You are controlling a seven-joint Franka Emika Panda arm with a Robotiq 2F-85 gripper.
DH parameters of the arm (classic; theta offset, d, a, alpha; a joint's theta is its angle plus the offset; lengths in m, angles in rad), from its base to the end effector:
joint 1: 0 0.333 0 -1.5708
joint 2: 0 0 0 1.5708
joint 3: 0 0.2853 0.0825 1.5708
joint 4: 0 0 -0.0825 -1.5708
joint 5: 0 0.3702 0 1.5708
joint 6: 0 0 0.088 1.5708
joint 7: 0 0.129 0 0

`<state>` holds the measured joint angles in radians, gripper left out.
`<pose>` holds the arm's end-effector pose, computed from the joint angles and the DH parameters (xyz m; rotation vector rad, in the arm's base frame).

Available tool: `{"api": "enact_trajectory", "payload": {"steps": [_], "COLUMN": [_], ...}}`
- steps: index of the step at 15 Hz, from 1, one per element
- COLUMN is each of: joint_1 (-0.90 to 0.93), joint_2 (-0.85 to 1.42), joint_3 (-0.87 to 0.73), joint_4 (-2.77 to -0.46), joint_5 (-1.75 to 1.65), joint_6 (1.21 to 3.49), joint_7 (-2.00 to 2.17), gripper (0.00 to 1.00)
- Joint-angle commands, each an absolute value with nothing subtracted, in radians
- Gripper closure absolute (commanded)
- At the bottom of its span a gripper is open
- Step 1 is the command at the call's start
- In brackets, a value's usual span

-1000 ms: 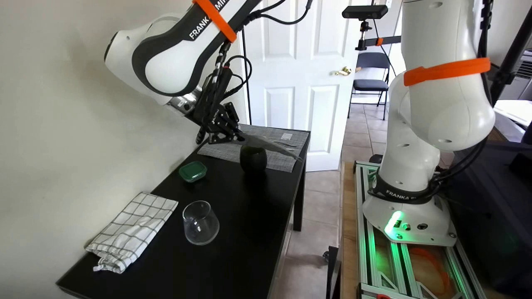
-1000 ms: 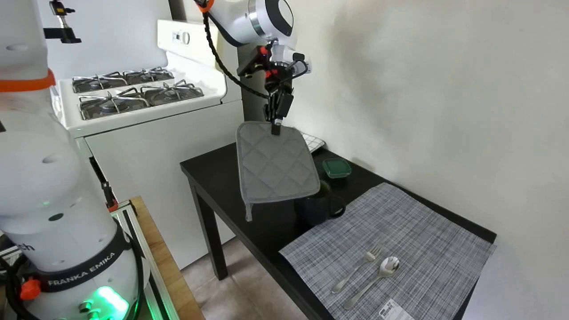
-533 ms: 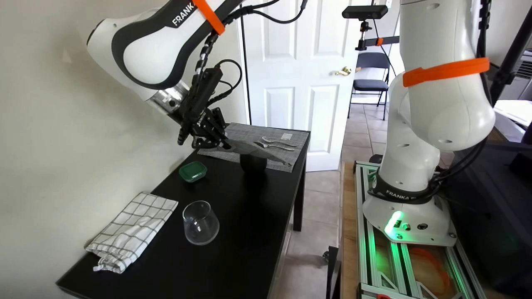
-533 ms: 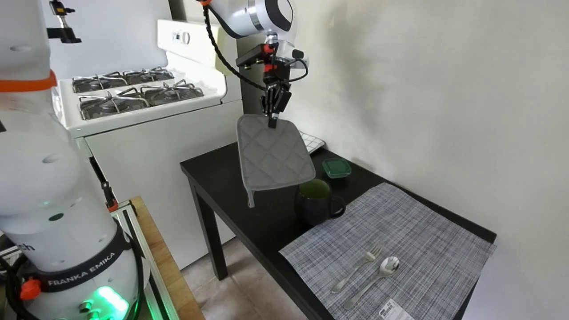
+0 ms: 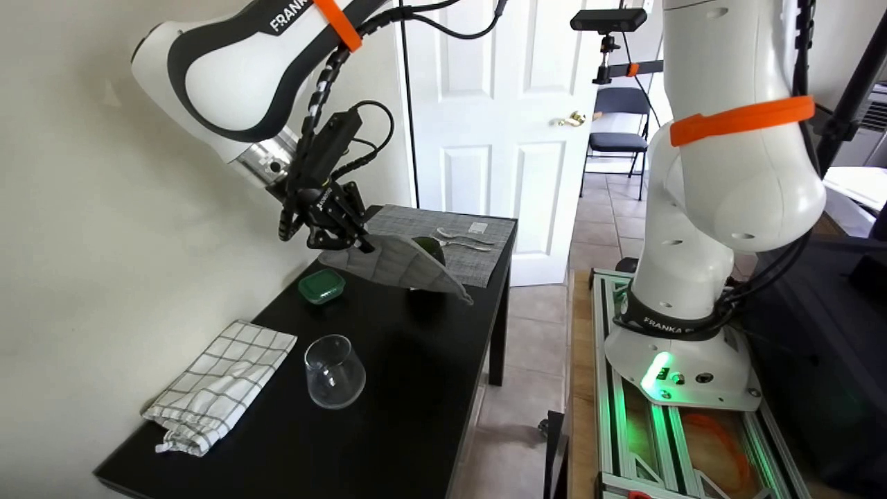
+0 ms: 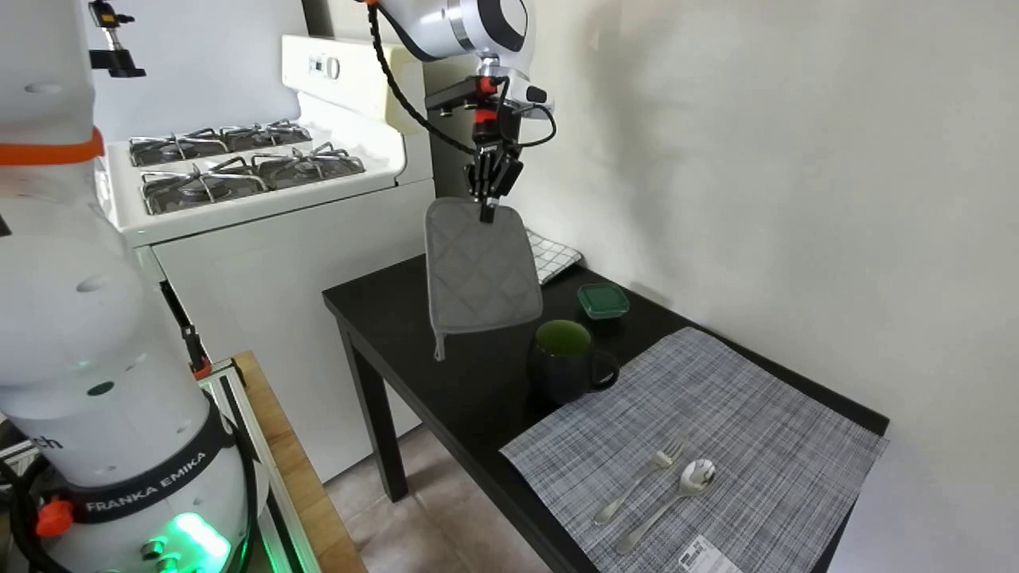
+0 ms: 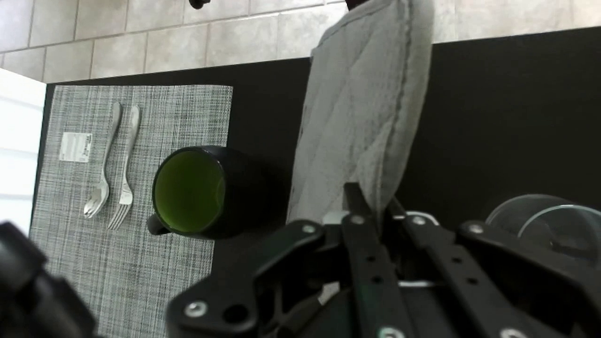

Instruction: Move the grey mat, then place the glass on it

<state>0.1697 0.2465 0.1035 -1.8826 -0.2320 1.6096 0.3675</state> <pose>0.5101 0.1119 0.3105 2.7289 -0.0274 -0.5967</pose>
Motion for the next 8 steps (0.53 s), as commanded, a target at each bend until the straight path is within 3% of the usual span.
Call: {"api": "enact_trajectory", "payload": {"steps": [1,8], "joint_1": [0.182,0.21], "joint_2": [0.299,0.353], "joint_3": [0.105,0.099], "joint_4": [-1.865,-1.895], "joint_5": [-0.249,-0.363], "joint_6": [1.63,1.754], "joint_7": [0.337,0.324], "gripper": [0.98,0.98]}}
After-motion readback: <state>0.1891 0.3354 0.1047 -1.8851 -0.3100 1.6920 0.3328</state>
